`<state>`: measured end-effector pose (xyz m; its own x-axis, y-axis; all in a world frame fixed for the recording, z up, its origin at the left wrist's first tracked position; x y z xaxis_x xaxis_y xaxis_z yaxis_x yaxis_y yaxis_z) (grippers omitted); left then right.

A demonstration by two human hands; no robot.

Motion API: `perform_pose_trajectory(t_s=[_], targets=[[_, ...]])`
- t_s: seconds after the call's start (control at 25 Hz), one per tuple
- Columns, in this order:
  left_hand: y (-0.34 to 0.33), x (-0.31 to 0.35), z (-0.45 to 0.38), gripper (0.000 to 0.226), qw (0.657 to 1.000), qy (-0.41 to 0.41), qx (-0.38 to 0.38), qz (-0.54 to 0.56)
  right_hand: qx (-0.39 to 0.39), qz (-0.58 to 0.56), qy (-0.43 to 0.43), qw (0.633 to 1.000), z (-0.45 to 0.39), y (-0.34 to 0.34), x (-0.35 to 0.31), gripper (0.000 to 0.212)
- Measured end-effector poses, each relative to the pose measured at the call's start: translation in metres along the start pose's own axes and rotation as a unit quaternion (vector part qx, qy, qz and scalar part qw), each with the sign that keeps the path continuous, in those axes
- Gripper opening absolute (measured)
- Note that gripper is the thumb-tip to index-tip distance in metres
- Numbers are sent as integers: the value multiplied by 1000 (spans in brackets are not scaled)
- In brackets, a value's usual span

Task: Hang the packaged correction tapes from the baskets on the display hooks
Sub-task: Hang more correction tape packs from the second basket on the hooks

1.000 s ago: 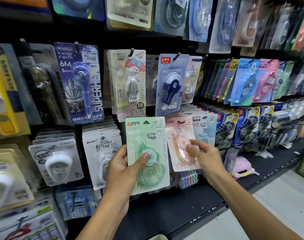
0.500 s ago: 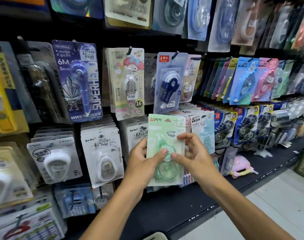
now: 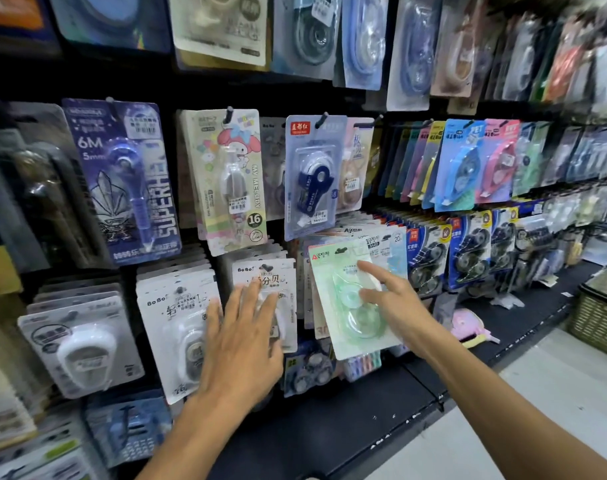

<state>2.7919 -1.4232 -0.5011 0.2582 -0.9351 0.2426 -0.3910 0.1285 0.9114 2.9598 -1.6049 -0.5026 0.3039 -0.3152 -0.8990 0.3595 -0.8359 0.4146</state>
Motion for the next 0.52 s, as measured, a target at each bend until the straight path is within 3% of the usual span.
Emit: perform_pose_trajectory(t_s=[0.12,0.24,0.32,0.4,0.48,0.52], targets=[[-2,2,2,74,1000,-18,7,9,-16,74,-16,997,-17,-17,-7,51],[6,7,18,67,997,-60,42,22,33,164,32,985,-16,-22,-16,52],[15,2,48,53,986,-91,111,80,102,184,37,977,-5,-20,-11,51],[-5,-25,97,28,976,-76,139,147,220,143,18,965,30,-29,7,38],[-52,-60,146,18,980,-15,72,184,294,77,-5,953,88,-66,42,21],[-91,-83,177,19,982,42,-7,186,251,74,-22,965,118,-109,69,18]])
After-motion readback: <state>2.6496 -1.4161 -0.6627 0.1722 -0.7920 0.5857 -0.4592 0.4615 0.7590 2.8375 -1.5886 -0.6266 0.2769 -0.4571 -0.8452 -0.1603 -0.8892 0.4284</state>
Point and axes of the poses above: each hand's wrist, its own z-axis away from the middle knuckle, its own y-axis out of the back of the hand, x = y × z, the point moved 9 cm from there along -z, towards the middle knuckle, and after that the axes turned 9 degrees about z, right-handed, at the moved point
